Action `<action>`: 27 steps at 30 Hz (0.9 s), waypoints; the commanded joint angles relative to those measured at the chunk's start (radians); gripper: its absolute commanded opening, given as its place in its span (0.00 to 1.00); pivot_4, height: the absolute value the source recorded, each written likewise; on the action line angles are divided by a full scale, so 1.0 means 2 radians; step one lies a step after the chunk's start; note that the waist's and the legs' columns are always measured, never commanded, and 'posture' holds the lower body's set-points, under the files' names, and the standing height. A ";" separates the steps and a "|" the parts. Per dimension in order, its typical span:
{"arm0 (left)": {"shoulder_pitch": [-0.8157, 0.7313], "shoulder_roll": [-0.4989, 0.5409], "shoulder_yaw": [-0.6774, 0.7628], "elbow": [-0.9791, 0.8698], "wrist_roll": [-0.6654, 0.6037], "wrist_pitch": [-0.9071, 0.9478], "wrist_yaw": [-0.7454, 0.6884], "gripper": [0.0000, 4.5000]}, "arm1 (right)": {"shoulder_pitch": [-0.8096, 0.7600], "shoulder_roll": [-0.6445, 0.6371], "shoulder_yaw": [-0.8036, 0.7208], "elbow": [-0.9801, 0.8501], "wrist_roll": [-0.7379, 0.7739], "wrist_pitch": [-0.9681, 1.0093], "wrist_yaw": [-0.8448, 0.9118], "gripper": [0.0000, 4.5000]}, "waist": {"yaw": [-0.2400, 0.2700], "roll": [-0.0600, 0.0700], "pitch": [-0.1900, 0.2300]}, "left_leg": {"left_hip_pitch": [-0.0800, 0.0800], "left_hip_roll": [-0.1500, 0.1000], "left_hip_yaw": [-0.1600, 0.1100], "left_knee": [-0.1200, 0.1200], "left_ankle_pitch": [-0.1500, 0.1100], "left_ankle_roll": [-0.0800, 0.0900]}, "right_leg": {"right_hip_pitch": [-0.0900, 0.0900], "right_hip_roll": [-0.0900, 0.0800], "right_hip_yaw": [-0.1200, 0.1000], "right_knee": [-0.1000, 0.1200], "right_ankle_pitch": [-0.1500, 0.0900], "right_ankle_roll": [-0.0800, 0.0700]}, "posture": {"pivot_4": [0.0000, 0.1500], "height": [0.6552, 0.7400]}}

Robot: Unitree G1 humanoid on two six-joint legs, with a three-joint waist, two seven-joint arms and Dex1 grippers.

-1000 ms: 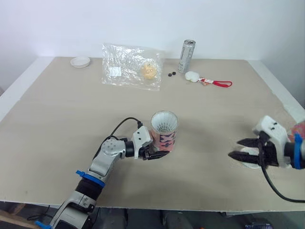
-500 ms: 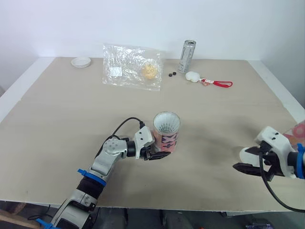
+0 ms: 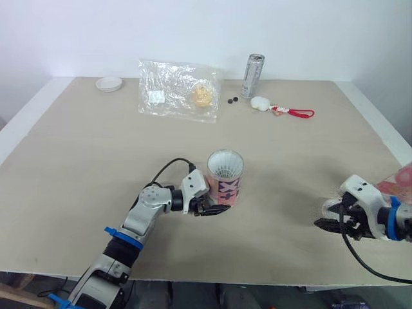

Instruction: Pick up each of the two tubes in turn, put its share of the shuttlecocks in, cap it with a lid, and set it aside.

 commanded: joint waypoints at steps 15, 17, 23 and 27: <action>-0.007 0.006 -0.004 0.007 0.007 0.000 -0.002 0.65 | -0.003 -0.008 0.005 0.009 -0.013 -0.023 0.005 0.01 | 0.000 -0.001 0.000 | 0.000 0.000 0.000 0.000 0.000 0.000 | 0.000 0.000 0.000 0.000 0.000 0.000 | 1.00 1.00; -0.008 0.005 -0.004 0.009 0.008 -0.002 -0.003 0.65 | -0.011 -0.010 0.003 0.004 -0.010 -0.040 0.016 0.01 | 0.000 -0.001 0.000 | 0.000 0.000 0.000 0.000 0.000 0.000 | 0.000 0.000 0.000 0.000 0.000 0.000 | 1.00 1.00; -0.014 0.006 -0.005 0.025 0.014 -0.009 -0.004 0.65 | -0.118 -0.045 0.014 -0.040 0.033 -0.087 0.097 0.01 | -0.002 0.001 0.000 | 0.000 0.000 0.000 0.000 0.000 0.000 | 0.000 0.000 0.000 0.000 0.000 0.000 | 1.00 1.00; -0.024 0.005 -0.008 0.037 0.015 -0.011 -0.008 0.65 | -0.219 -0.058 0.057 -0.053 0.049 -0.100 0.134 0.01 | 0.000 -0.001 0.000 | 0.000 0.000 0.000 0.000 0.000 0.000 | 0.000 0.000 0.000 0.000 0.000 0.000 | 1.00 1.00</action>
